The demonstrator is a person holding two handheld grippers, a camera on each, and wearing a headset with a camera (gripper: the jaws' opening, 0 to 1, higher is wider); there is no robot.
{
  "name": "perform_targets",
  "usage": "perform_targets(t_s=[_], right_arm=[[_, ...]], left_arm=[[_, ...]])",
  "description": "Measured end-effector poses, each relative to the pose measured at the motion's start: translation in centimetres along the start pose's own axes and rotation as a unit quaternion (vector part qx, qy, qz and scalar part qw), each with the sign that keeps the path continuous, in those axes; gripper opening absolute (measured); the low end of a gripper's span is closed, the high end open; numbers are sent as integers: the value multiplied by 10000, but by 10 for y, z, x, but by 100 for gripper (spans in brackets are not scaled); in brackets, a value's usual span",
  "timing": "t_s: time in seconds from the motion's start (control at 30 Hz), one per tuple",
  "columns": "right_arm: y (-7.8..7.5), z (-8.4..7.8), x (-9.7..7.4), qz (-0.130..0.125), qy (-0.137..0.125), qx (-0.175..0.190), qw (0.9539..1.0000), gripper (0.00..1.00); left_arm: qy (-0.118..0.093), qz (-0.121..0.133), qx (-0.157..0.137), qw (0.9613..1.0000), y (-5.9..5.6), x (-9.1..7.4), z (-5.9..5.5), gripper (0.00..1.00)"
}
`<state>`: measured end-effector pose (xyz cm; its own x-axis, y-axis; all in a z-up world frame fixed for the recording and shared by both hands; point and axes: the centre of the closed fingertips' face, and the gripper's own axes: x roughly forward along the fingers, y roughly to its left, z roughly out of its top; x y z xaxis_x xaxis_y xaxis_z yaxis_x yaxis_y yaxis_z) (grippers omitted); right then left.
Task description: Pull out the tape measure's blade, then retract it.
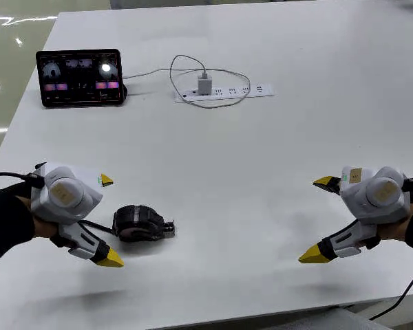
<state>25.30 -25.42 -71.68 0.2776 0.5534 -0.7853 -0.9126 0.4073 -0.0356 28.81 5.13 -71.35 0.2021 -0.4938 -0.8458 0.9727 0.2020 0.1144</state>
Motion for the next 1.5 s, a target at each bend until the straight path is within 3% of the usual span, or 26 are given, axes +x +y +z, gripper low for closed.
perform_targets(t_s=[0.2,0.4,0.57,0.87,1.1,1.37,1.5], right_arm=[[-1,2,3,48,-46,42,10000,99],[-2,3,11,134,17,20,9999,99],[-7,13,22,246,0,-103,9996,99],[-3,51,44,434,-105,-361,9984,99],[10,87,67,600,-330,-472,9965,99],[23,102,90,838,-218,-683,9939,99],[32,105,99,960,-165,-786,9921,99]], left_arm=[[-56,-28,-1,10000,2,3,12,99],[36,-119,60,9999,-1,13,17,93],[146,-225,57,9996,-5,20,15,88],[276,-404,150,9987,-12,30,17,68],[323,-418,305,9981,-13,32,19,61],[462,-543,608,9956,-17,35,20,52],[568,-483,615,9953,-14,38,17,48]])
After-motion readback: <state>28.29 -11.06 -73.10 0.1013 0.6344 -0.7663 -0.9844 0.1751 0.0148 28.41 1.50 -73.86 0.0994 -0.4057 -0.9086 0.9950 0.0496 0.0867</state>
